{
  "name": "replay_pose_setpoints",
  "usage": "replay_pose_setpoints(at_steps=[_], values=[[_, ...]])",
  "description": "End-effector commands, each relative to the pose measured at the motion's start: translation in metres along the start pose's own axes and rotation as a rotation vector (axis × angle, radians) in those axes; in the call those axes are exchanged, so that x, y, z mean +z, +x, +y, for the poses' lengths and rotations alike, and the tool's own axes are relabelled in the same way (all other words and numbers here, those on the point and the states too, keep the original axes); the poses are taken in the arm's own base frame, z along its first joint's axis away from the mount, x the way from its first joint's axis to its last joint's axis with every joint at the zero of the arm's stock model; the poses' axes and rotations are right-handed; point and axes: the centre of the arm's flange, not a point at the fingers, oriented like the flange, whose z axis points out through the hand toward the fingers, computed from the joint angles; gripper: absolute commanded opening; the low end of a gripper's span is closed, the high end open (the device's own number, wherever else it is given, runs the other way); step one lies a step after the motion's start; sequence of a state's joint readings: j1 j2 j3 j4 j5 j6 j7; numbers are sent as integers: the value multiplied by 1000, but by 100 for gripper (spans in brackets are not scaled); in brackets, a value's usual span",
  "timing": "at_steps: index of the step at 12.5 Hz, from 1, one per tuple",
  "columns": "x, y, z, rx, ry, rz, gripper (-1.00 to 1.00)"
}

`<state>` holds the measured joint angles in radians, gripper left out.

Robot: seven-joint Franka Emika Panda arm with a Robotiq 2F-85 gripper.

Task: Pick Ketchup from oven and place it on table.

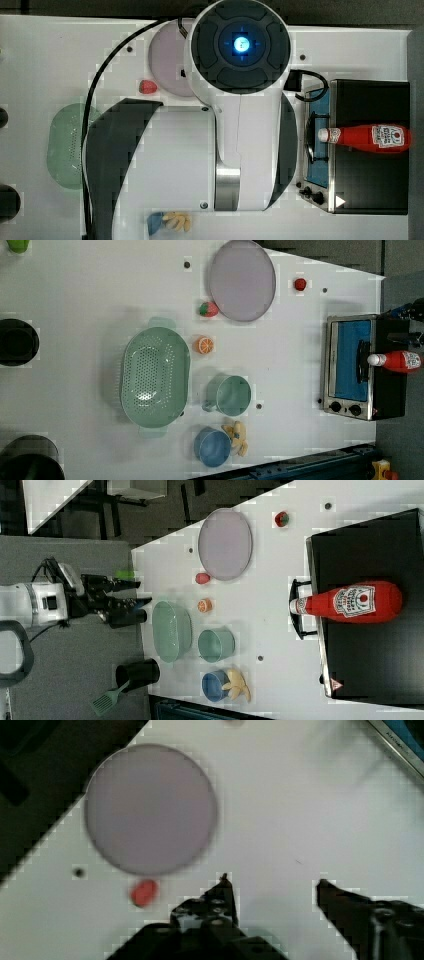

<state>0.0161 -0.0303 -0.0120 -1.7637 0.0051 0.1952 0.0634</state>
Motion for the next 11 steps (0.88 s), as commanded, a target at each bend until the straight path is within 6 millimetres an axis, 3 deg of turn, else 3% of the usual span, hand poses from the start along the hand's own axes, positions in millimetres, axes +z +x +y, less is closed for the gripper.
replay_pose_setpoints(at_steps=[1,3,7,11], values=[[-64,-61,96,73,-26,8,58],[-64,-59,97,76,-25,9,99],[-61,-27,127,161,-16,-3,100],[-43,42,182,328,24,-6,100]])
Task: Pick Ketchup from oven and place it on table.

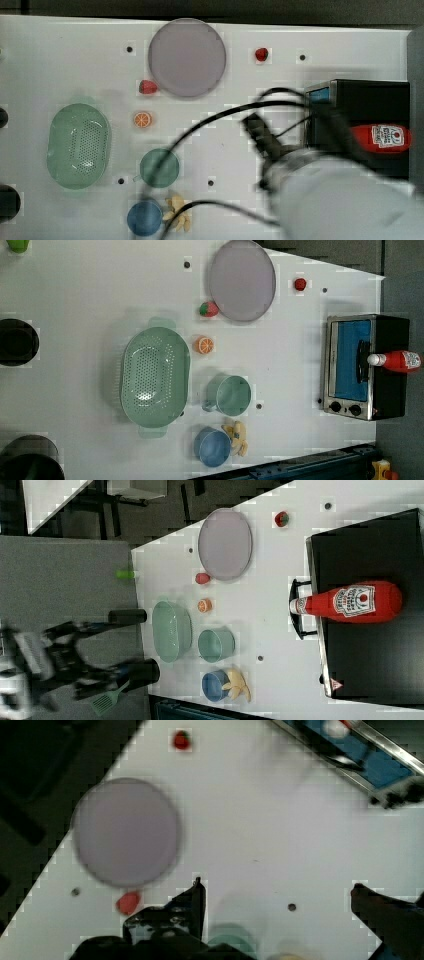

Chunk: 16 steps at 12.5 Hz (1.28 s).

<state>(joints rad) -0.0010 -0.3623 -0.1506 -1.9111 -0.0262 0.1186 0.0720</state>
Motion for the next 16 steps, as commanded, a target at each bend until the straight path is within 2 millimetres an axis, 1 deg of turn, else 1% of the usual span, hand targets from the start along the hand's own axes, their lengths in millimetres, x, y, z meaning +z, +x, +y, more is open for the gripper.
replay_pose_setpoints(at_steps=[1,4,7,9,10,13,14,16], values=[[54,76,50,217,-54,-41,100],[82,136,84,338,-16,17,100],[123,181,112,431,-43,52,100],[153,206,128,481,-92,57,100],[164,218,136,504,-113,66,100],[188,252,153,551,-153,129,100],[197,259,158,561,-166,142,100],[219,267,166,604,-164,128,100]])
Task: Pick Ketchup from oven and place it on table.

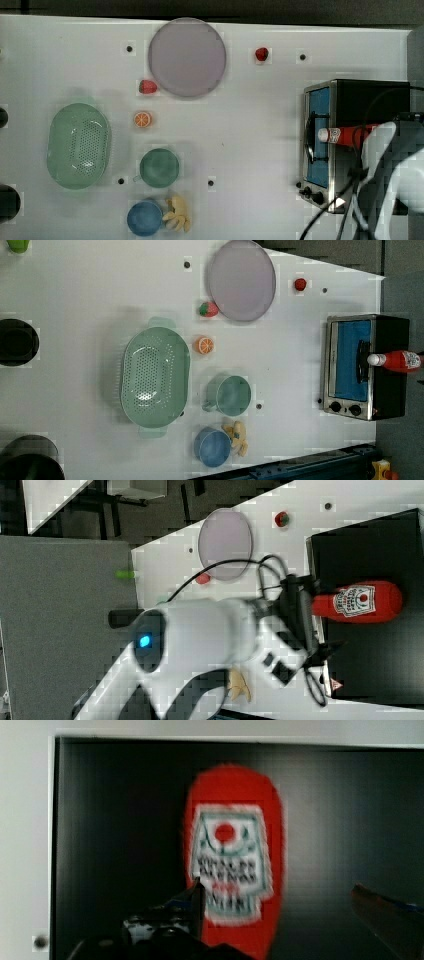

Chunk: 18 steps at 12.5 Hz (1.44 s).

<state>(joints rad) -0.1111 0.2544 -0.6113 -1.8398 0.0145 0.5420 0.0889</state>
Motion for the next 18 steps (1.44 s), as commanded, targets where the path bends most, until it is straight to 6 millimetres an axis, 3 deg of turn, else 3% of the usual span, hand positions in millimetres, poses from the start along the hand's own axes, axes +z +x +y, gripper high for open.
replay_pose_setpoints(at_steps=[1,4,11,13,14,16,18], values=[[-2,7,1,72,57,-23,100],[29,12,0,123,51,-59,100],[64,10,-2,146,54,-45,100],[66,9,-2,147,61,-41,43],[64,11,-2,148,63,-39,27],[59,12,-3,147,72,-34,27],[34,13,-13,133,110,-15,27]])
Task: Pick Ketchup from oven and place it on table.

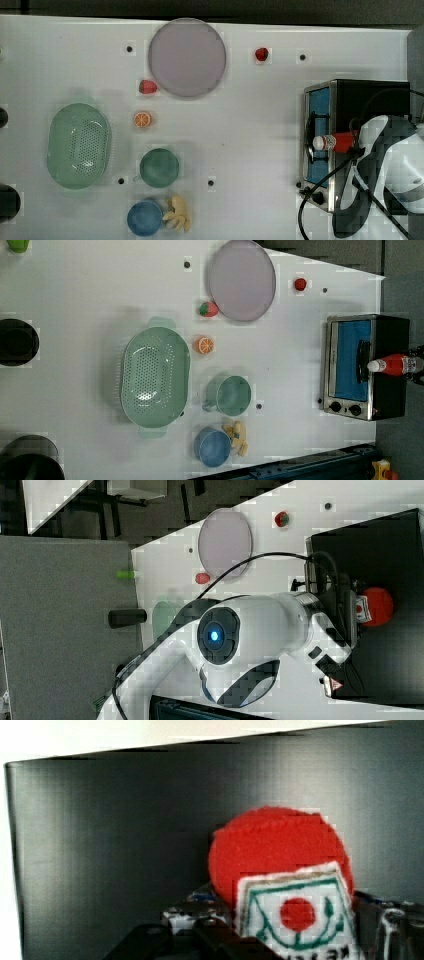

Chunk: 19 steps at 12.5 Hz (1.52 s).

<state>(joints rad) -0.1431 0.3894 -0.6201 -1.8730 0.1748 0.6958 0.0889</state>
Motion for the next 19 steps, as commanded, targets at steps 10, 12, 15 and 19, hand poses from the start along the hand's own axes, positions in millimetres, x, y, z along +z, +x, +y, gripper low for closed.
replay_pose_setpoints(at_steps=[10,12,15,19], values=[[-253,-105,-51,-312,64,-28,27],[-271,-161,-57,-418,35,-61,27],[-276,-264,-68,-602,1,-109,27],[-243,-376,-64,-794,-69,-155,27]])
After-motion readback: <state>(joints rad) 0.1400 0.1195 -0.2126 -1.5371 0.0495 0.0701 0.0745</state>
